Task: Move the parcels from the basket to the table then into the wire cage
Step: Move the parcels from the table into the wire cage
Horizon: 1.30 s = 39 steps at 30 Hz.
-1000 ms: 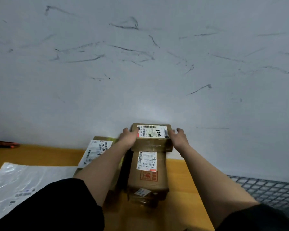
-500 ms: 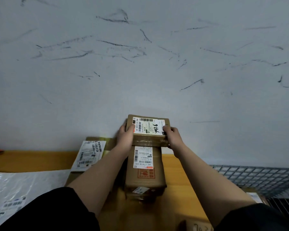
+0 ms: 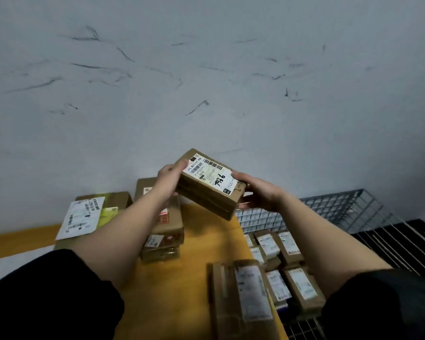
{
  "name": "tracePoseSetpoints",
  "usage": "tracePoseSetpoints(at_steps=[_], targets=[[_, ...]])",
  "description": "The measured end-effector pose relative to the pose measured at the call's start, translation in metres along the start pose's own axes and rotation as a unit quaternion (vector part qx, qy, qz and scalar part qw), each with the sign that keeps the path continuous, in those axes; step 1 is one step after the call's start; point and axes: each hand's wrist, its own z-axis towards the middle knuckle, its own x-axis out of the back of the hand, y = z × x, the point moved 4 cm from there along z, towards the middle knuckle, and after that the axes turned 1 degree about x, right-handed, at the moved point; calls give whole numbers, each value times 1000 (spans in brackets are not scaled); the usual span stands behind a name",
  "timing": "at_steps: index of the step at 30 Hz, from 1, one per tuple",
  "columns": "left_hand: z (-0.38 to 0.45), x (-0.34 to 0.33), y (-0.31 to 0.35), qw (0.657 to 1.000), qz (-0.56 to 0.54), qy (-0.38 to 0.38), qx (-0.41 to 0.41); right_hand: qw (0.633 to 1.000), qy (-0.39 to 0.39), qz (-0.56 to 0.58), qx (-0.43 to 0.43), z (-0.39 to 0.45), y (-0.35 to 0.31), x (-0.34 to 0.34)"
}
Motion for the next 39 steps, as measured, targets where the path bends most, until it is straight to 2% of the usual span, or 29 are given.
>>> tracePoseSetpoints(at_steps=[8,10,13,17,22,31,39], targets=[[-115,-156,-32,996,-47,-26,73,994,101,31,2,-115,72,126],[-127,-173,-46,991,-54,-69,101,991,129,40,-3,-120,81,130],[-171,-243,-75,978,-30,-155,138,986,144,82,3,-160,115,162],[-220,-309,-96,963,-24,-216,158,977,163,139,-8,-185,160,191],[-234,-341,-111,960,-15,-220,172,978,162,129,-31,-201,188,207],[-205,-354,-137,959,-20,-206,191,977,159,89,-110,-194,213,219],[-180,-375,-154,945,25,-254,205,972,164,74,-154,-177,233,244]])
